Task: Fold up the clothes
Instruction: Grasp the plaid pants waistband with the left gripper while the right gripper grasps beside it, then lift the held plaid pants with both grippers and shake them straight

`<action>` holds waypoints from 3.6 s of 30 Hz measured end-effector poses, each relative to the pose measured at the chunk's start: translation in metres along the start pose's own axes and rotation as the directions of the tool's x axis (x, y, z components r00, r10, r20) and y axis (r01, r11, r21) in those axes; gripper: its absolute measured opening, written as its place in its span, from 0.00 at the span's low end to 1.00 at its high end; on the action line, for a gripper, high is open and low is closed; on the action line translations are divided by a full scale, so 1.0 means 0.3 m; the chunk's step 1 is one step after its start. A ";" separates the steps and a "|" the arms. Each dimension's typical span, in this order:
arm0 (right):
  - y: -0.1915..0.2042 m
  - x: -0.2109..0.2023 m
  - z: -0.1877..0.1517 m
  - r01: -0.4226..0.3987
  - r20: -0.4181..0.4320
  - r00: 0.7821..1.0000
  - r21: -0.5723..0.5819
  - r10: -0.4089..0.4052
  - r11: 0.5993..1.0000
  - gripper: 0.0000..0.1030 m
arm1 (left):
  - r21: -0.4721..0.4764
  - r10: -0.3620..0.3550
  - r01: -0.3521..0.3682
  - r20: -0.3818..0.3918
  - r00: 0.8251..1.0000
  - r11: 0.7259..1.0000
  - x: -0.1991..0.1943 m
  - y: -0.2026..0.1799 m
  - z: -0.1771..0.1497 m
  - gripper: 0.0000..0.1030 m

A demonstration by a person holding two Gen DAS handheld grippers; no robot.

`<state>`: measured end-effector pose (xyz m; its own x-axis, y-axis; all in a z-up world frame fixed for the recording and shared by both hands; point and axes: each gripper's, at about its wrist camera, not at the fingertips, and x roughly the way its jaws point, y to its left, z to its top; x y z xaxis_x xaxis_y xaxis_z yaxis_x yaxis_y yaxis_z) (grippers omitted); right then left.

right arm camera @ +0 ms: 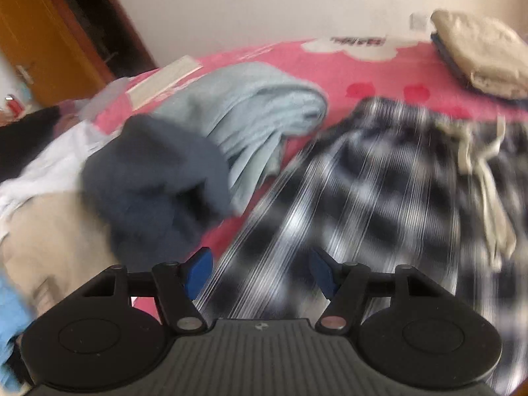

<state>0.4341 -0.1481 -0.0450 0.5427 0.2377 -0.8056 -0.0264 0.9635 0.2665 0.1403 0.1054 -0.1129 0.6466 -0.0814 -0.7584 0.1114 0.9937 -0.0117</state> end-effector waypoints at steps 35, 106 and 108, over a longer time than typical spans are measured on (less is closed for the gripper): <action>0.040 0.311 0.100 0.164 -0.079 0.982 -0.107 -0.173 0.981 0.49 | -0.156 -0.283 0.307 0.158 0.946 0.939 -0.088 -0.060 -0.058 0.01; -0.934 -0.196 -0.039 0.226 0.286 0.919 0.187 -0.273 0.956 0.06 | 0.040 -0.790 0.795 -0.094 0.605 0.605 -0.011 -0.863 -0.020 0.01; -0.941 -0.219 -0.027 0.233 0.312 0.907 0.187 -0.283 0.954 0.05 | 0.044 -0.804 0.808 -0.086 0.588 0.587 -0.018 -0.876 -0.008 0.01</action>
<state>0.3991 -0.4347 -0.0715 0.7616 -0.0951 -0.6410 0.2580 0.9519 0.1653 0.1057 -0.1550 -0.1073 0.2263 -0.8403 -0.4926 0.6214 0.5140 -0.5913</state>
